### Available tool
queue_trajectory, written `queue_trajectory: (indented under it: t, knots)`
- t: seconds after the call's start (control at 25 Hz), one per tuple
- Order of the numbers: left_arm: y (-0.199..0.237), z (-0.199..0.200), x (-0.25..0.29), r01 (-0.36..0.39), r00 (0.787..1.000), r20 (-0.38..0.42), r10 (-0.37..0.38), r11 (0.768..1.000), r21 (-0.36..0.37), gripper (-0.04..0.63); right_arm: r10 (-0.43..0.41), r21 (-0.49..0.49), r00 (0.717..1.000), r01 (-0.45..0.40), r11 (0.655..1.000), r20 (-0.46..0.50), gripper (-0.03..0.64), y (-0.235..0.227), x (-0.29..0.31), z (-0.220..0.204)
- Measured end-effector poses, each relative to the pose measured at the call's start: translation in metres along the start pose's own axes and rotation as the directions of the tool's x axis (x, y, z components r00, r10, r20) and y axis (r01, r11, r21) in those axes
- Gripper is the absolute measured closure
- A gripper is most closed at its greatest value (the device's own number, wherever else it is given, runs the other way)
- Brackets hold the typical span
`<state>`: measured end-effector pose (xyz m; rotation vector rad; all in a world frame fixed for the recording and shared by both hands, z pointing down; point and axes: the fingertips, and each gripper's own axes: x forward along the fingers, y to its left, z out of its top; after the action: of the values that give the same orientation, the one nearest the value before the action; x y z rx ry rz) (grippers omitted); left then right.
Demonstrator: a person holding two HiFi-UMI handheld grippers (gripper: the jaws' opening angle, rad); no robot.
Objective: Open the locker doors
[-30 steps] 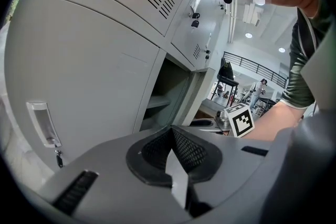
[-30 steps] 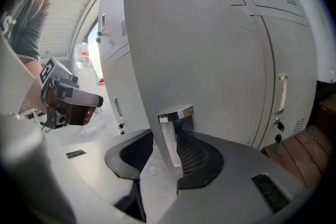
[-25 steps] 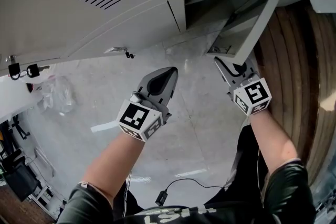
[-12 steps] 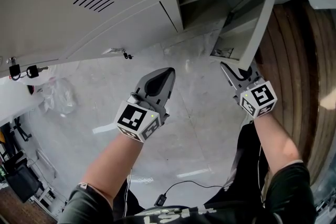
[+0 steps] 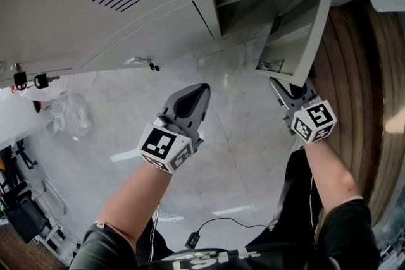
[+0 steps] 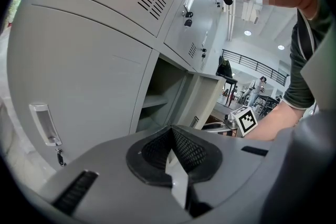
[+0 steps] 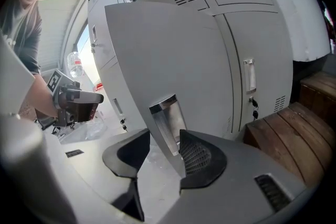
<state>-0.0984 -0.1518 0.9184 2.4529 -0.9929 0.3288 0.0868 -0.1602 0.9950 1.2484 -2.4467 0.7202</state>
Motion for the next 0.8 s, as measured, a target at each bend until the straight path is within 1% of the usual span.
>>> queue_trajectory:
  t: [0.6, 0.8]
  knots:
    - [-0.001, -0.005, -0.001, 0.001, 1.000, -0.009, -0.001, 1.000, -0.003, 0.591, -0.006, 0.025, 1.000, 0.006, 1.000, -0.009, 0.413, -0.015, -0.023, -0.009]
    - [0.000, -0.006, 0.001, 0.007, 1.000, -0.010, -0.007, 1.000, -0.001, 0.591, -0.019, 0.032, 1.000, 0.019, 0.999, -0.005, 0.411, -0.029, -0.038, -0.014]
